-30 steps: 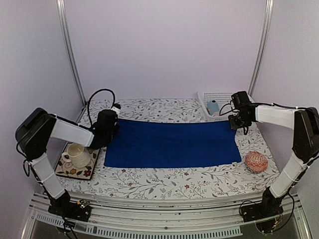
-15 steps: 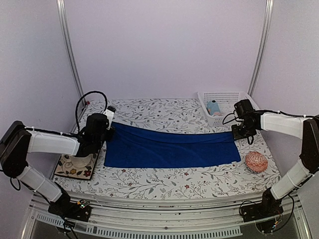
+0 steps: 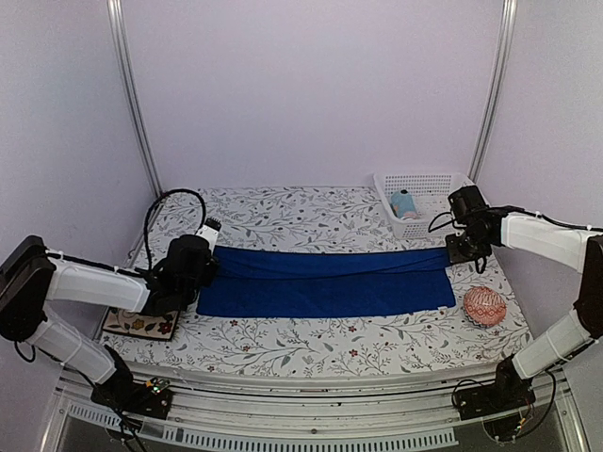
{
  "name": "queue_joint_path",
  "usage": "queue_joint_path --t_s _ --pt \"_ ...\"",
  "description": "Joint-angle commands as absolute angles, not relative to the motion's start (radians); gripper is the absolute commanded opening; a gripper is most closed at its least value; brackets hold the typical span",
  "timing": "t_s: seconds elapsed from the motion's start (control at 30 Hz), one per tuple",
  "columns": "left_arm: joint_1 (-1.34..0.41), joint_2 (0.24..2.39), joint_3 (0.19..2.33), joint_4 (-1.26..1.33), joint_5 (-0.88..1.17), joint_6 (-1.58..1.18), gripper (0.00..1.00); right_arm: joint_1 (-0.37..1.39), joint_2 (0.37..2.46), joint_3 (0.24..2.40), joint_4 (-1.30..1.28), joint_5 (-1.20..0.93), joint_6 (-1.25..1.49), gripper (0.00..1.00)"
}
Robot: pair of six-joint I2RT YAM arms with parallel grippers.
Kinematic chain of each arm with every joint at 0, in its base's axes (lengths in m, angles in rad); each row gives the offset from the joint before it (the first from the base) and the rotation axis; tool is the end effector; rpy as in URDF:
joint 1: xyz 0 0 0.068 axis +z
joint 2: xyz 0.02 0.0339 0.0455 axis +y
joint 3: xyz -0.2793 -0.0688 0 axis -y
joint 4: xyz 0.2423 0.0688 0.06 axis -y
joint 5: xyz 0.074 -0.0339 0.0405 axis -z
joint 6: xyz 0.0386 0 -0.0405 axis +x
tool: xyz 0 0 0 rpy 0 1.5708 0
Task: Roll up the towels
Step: Fold the towel at the center of the board.
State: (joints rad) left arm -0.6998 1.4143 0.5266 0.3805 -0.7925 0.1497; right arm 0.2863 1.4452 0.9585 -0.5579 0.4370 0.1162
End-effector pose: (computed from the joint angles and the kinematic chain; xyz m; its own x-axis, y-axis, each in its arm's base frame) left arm 0.2199 -0.1492 0.1902 -0.3710 0.4492 -0.8127 0.0317 0.8808 0.4724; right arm 0.2751 0.0640 0.2361 -0.8300 -0.1348 -0.5413 0.0446 0.9512 -0.3053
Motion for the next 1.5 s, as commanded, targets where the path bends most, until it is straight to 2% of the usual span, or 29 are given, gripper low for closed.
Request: queue_joint_path --t_s 0.0,0.2,0.5,1.1,1.3,1.47 --pt "-0.717 1.381 0.518 0.42 -0.86 0.156 0.0 0.289 1.407 1.004 -0.607 0.484 0.115 0.03" --pt "-0.745 1.334 0.517 0.334 -0.813 0.108 0.0 0.294 1.401 0.966 -0.647 0.421 0.087 0.03" --pt "-0.789 1.356 0.526 0.227 -0.849 0.082 0.0 0.319 1.464 0.94 -0.658 0.381 0.093 0.03" --pt "-0.863 1.396 0.517 0.128 -0.928 0.023 0.0 0.339 1.555 0.968 -0.704 0.43 0.113 0.05" --pt "-0.881 1.391 0.51 0.137 -0.949 0.029 0.05 0.363 1.586 0.979 -0.72 0.469 0.128 0.06" --pt "-0.89 1.376 0.496 0.153 -0.969 0.028 0.05 0.384 1.56 0.983 -0.728 0.489 0.135 0.07"
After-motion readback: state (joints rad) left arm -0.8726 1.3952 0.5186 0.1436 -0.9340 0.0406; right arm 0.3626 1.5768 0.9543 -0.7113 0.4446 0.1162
